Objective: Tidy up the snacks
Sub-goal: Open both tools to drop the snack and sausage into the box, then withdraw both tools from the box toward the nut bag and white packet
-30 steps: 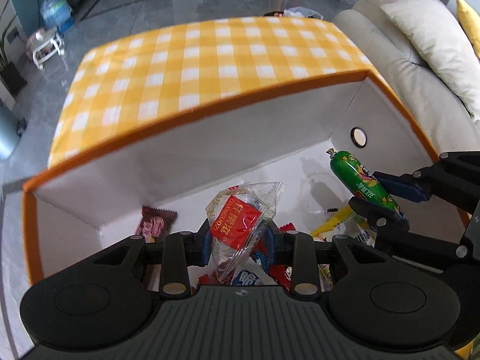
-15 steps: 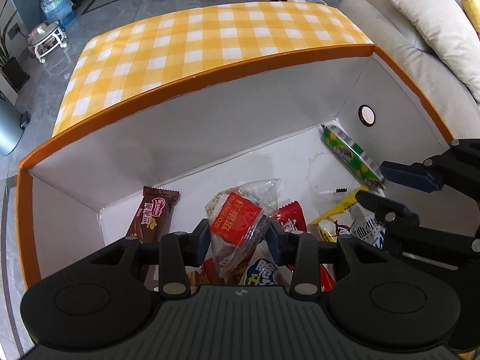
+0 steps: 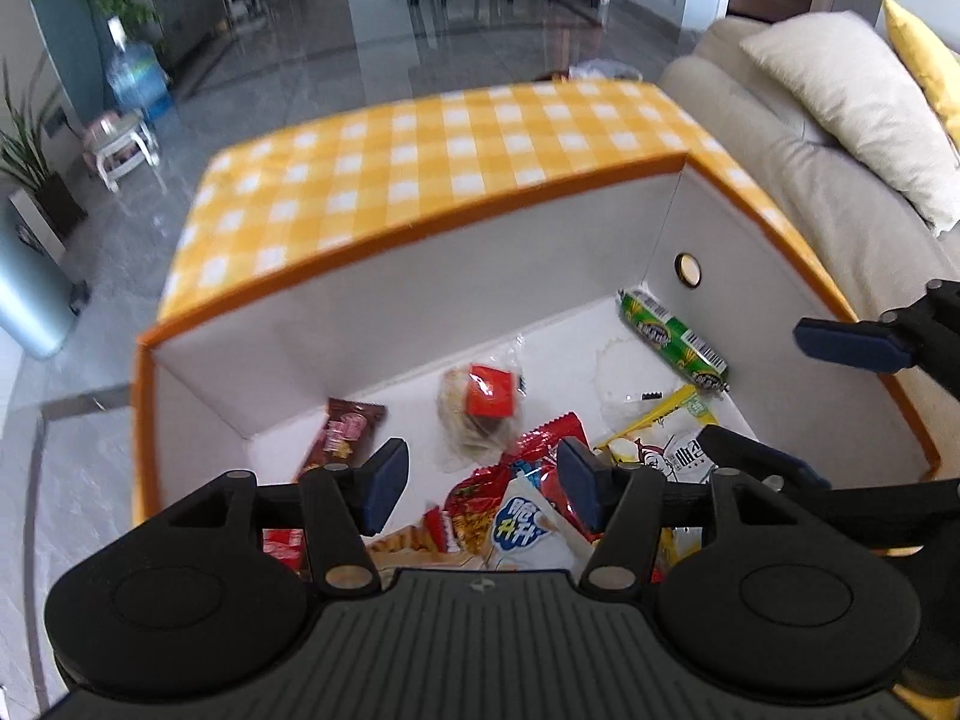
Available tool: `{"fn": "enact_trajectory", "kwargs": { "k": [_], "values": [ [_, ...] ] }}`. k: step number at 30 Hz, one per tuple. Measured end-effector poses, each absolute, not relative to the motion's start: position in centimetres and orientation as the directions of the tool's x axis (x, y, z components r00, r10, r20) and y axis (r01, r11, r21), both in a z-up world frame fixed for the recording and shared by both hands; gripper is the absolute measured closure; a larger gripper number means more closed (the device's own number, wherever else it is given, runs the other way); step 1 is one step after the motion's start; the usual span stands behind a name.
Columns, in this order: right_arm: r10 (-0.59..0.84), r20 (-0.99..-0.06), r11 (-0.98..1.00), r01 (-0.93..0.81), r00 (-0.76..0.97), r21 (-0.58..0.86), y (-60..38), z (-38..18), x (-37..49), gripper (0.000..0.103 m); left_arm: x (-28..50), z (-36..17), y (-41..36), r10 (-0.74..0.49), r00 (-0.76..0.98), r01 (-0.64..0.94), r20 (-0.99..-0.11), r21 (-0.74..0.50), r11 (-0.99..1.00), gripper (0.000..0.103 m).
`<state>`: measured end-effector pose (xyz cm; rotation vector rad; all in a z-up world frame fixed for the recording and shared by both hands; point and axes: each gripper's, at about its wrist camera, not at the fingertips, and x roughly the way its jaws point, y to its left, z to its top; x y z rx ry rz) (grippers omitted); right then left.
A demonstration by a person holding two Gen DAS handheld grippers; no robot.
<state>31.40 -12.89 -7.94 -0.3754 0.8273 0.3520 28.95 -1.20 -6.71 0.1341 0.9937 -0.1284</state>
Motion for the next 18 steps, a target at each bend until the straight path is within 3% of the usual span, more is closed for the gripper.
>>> {"fn": "enact_trajectory", "kwargs": {
  "k": [2, 11, 18],
  "values": [
    [0.158, -0.742, 0.891, -0.418, 0.651, -0.178, -13.3, -7.3, 30.4, 0.038, 27.7, -5.7, -1.3, -0.027, 0.576, 0.171, -0.817, 0.088, 0.981, 0.036],
    [0.156, -0.678, 0.936, -0.326, 0.719, -0.131, -15.2, -5.3, 24.8, 0.032, 21.5, -3.2, -2.4, -0.021, 0.669, 0.202, -0.743, 0.154, 0.967, 0.036],
    [0.149, -0.673, 0.965, -0.255, 0.725, -0.060, -17.3, -5.2, 19.3, 0.030, 16.5, -3.4, -2.8, -0.088, 0.640, 0.227, -0.763, 0.078, 0.971, 0.035]
  ]
}}
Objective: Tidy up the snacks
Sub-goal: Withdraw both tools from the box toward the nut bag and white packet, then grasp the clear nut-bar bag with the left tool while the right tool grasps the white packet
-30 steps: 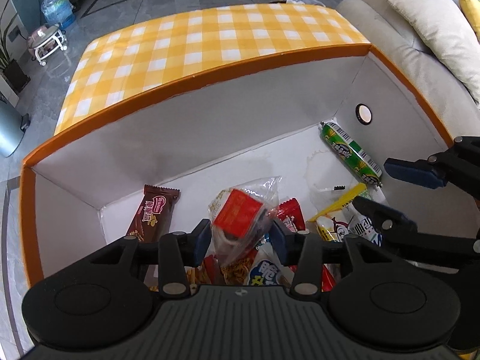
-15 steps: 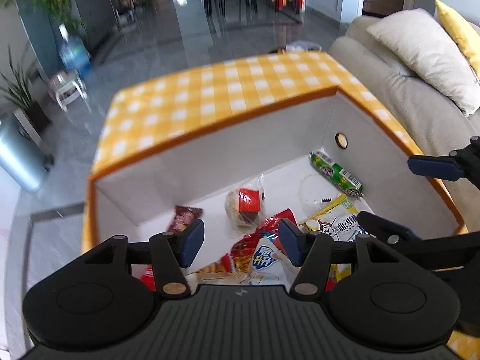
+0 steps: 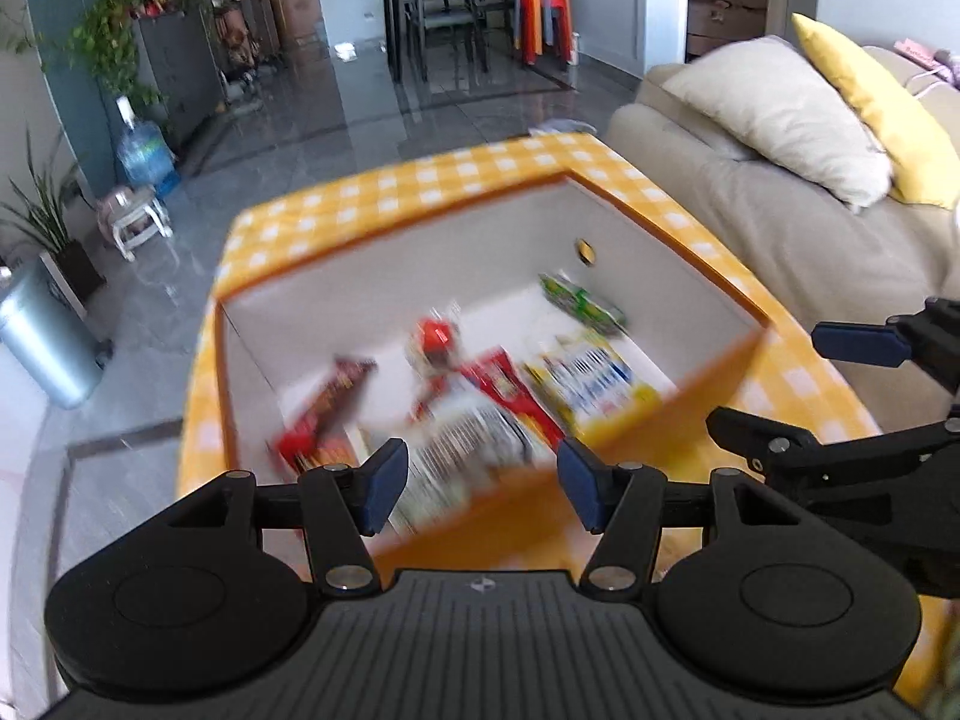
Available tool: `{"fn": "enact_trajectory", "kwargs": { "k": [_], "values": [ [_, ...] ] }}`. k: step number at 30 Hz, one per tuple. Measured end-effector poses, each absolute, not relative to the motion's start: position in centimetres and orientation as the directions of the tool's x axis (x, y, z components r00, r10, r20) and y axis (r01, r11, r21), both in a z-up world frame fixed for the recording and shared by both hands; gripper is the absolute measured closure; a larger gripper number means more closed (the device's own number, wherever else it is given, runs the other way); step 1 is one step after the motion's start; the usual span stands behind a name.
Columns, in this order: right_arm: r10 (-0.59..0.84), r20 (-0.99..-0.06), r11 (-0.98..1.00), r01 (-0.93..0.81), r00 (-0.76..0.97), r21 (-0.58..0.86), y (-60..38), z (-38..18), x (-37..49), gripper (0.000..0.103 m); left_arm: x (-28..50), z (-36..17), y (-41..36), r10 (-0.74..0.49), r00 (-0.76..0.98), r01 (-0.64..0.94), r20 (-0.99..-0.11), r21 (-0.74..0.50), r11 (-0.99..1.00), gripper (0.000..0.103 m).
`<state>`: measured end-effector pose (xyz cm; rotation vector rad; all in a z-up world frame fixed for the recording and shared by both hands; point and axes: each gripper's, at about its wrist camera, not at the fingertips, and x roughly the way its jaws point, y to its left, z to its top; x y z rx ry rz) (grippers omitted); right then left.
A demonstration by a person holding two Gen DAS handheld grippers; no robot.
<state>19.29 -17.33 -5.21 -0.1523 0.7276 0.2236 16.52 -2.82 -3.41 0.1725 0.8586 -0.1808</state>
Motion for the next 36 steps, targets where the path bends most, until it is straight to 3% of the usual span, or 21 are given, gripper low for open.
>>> {"fn": "enact_trajectory", "kwargs": {
  "k": [17, 36],
  "values": [
    [0.088, -0.730, 0.983, -0.179, 0.678, -0.048, -20.0, -8.2, 9.6, 0.030, 9.0, -6.8, -4.5, -0.162, 0.558, 0.233, -0.814, -0.034, 0.972, 0.036],
    [0.106, -0.818, 0.993, -0.106, 0.566, 0.056, -22.1, -12.0, 9.4, 0.032, 8.4, -9.7, -5.0, -0.224, 0.529, 0.194, -0.818, -0.141, 0.971, 0.035]
  ]
}}
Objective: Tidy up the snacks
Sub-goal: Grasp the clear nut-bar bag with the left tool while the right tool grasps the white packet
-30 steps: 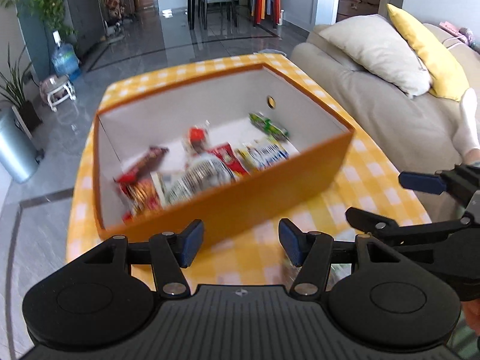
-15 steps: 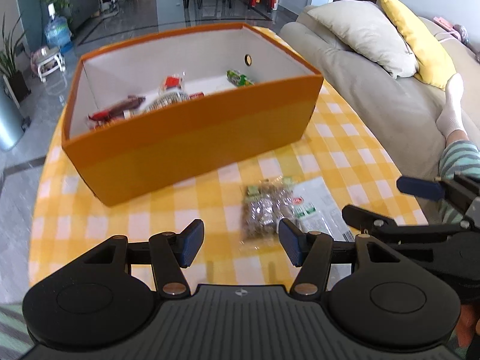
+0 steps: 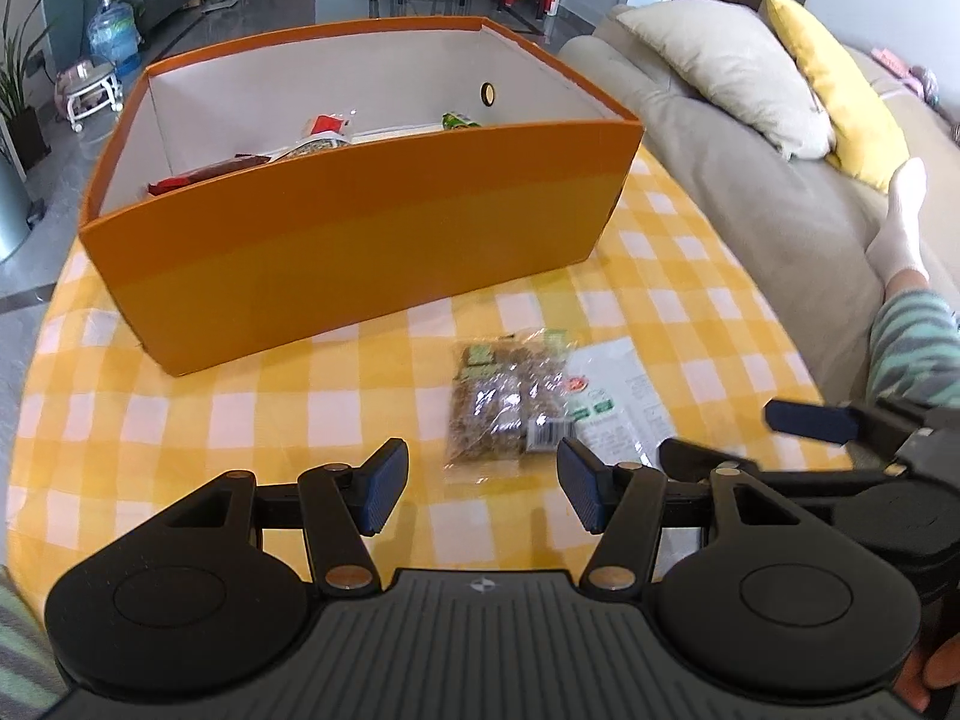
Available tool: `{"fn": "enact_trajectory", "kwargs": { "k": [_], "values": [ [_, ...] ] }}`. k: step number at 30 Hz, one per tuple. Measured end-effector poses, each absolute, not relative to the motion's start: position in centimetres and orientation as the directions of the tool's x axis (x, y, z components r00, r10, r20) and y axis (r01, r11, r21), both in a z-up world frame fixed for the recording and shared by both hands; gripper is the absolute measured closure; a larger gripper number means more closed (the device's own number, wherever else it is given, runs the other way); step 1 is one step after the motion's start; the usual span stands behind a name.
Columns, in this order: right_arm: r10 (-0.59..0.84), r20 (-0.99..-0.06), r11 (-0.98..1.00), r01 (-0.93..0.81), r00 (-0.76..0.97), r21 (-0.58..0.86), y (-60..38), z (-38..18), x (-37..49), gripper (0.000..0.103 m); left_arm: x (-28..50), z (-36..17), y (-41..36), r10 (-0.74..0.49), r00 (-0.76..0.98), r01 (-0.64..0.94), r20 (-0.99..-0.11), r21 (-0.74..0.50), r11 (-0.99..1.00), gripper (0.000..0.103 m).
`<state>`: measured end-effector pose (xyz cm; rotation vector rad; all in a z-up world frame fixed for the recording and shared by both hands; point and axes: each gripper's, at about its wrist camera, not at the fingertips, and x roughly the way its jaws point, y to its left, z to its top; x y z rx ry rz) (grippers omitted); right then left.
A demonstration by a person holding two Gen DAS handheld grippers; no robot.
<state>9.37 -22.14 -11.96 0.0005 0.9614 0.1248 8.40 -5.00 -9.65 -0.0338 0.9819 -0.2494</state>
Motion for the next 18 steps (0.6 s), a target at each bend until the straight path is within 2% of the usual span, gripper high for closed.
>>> {"fn": "enact_trajectory", "kwargs": {
  "k": [3, 8, 10, 18],
  "values": [
    [0.108, -0.822, 0.993, -0.107, 0.559, 0.057, -22.0, -12.5, 10.1, 0.043, 9.3, -10.2, -5.3, -0.226, 0.523, 0.181, -0.822, -0.152, 0.972, 0.034],
    [0.141, -0.847, 0.988, -0.130, 0.512, 0.086, -21.8, -13.9, 11.2, 0.043, 10.9, -11.5, -5.8, -0.252, 0.500, 0.158, -0.829, -0.199, 0.967, 0.030],
    [0.136, -0.851, 0.988, -0.134, 0.508, 0.078, -21.6, -14.2, 11.3, 0.042, 11.3, -12.0, -6.2, -0.249, 0.504, 0.163, -0.827, -0.192, 0.968, 0.022],
    [0.156, -0.842, 0.982, -0.169, 0.517, 0.078, -20.8, -15.0, 12.0, 0.041, 12.5, -13.9, -7.3, -0.220, 0.486, 0.169, -0.846, -0.156, 0.973, 0.020]
  ]
}}
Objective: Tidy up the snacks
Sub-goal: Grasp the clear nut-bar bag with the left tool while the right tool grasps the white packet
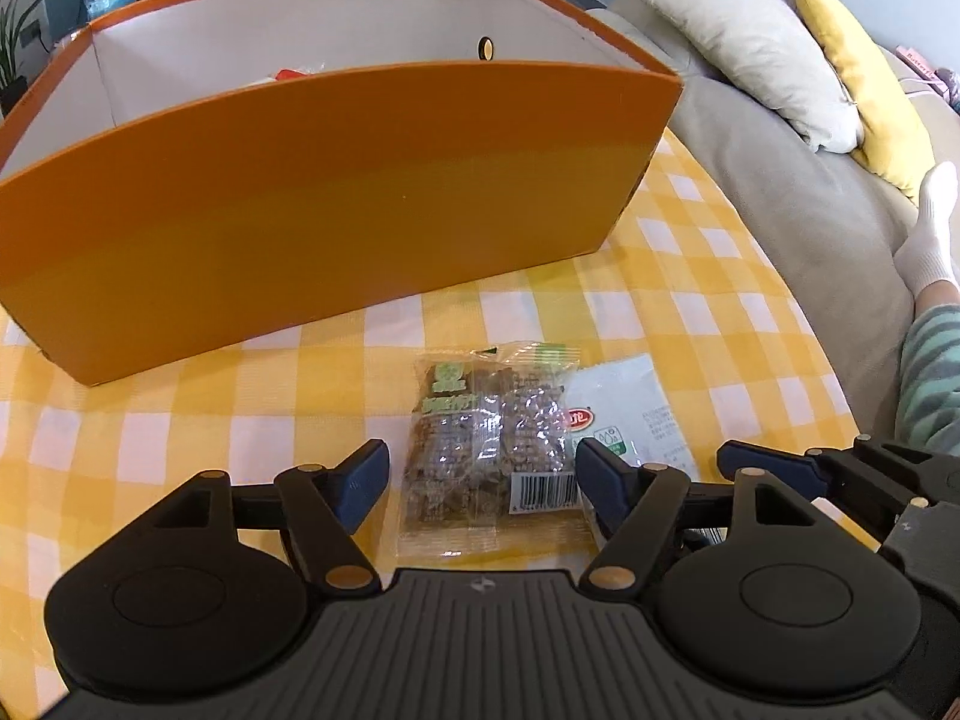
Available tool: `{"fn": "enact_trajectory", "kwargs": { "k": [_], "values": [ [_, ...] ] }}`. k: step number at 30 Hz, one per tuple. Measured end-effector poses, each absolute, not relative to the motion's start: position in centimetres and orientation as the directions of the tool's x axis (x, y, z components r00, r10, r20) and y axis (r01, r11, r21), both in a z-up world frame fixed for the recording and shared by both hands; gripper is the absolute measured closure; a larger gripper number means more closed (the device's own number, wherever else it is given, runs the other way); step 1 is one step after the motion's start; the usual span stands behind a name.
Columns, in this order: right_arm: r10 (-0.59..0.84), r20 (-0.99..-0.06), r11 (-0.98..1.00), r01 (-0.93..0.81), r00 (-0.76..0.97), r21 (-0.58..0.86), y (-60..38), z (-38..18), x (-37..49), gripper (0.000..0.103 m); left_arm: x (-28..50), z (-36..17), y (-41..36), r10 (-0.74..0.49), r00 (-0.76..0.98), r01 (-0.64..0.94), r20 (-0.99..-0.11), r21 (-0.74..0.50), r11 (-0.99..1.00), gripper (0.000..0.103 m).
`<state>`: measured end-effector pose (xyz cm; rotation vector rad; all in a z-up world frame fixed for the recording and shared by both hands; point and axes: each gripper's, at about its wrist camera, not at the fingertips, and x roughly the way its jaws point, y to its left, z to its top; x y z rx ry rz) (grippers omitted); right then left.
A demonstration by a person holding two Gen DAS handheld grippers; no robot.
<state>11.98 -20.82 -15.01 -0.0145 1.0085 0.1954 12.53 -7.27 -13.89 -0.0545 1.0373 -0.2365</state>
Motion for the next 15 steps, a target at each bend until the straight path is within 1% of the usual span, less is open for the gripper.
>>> {"fn": "enact_trajectory", "kwargs": {
  "k": [3, 5, 6, 7, 9, 12, 15],
  "values": [
    [0.162, -0.840, 0.982, -0.170, 0.517, 0.085, -20.6, -15.3, 12.3, 0.039, 12.8, -14.4, -7.4, -0.210, 0.487, 0.174, -0.848, -0.141, 0.975, 0.020],
    [0.160, -0.840, 0.981, -0.175, 0.519, 0.079, -20.4, -15.4, 12.4, 0.037, 12.9, -14.4, -7.4, -0.209, 0.492, 0.177, -0.845, -0.138, 0.975, 0.022],
    [0.158, -0.841, 0.981, -0.179, 0.518, 0.074, -20.3, -15.5, 12.4, 0.037, 12.9, -14.4, -7.4, -0.209, 0.494, 0.182, -0.844, -0.134, 0.974, 0.026],
    [0.154, -0.843, 0.981, -0.182, 0.516, 0.068, -20.1, -15.7, 12.5, 0.037, 12.9, -14.4, -7.4, -0.213, 0.495, 0.191, -0.842, -0.134, 0.972, 0.033],
    [0.145, -0.846, 0.981, -0.186, 0.512, 0.055, -19.8, -15.9, 12.5, 0.036, 12.9, -14.2, -7.3, -0.219, 0.491, 0.199, -0.843, -0.136, 0.971, 0.037],
    [0.136, -0.846, 0.980, -0.195, 0.515, 0.039, -19.4, -16.1, 12.6, 0.033, 12.8, -14.0, -6.8, -0.198, 0.490, 0.189, -0.849, -0.118, 0.975, 0.041],
    [0.130, -0.846, 0.980, -0.197, 0.518, 0.030, -19.2, -16.3, 12.6, 0.029, 12.5, -13.7, -6.0, -0.148, 0.486, 0.169, -0.861, -0.073, 0.983, 0.042]
  ]
}}
